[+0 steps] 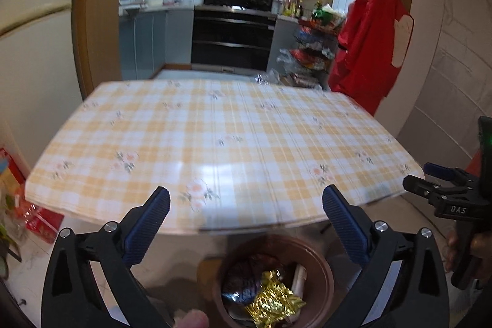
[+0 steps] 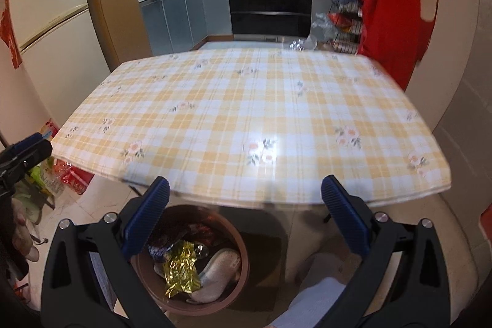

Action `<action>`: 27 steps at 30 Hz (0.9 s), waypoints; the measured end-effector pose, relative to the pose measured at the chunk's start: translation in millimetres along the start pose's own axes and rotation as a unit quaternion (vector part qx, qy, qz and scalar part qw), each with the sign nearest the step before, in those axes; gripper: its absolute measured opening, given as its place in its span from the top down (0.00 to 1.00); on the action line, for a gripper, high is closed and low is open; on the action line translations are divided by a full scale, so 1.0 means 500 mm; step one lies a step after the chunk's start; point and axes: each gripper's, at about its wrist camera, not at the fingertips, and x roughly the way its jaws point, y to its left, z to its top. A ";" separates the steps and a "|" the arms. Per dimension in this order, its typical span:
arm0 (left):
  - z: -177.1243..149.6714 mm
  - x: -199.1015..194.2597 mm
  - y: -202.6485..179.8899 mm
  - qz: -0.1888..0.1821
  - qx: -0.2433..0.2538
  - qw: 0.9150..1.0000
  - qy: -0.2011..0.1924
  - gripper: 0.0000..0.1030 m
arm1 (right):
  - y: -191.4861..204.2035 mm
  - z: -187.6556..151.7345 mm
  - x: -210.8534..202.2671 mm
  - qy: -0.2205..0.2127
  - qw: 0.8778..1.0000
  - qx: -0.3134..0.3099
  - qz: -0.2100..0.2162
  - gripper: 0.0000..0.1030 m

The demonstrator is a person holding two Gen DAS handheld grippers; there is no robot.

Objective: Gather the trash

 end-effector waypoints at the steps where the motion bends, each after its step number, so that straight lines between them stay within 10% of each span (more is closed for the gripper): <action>1: 0.011 -0.007 0.003 0.005 0.001 1.000 -0.007 0.06 | 0.009 0.010 -0.011 -0.008 1.000 -0.005 -0.001 0.05; 27: 0.197 -0.183 -0.069 0.013 0.076 0.986 -0.145 0.06 | 0.042 0.172 -0.206 -0.131 0.991 -0.003 -0.019 0.05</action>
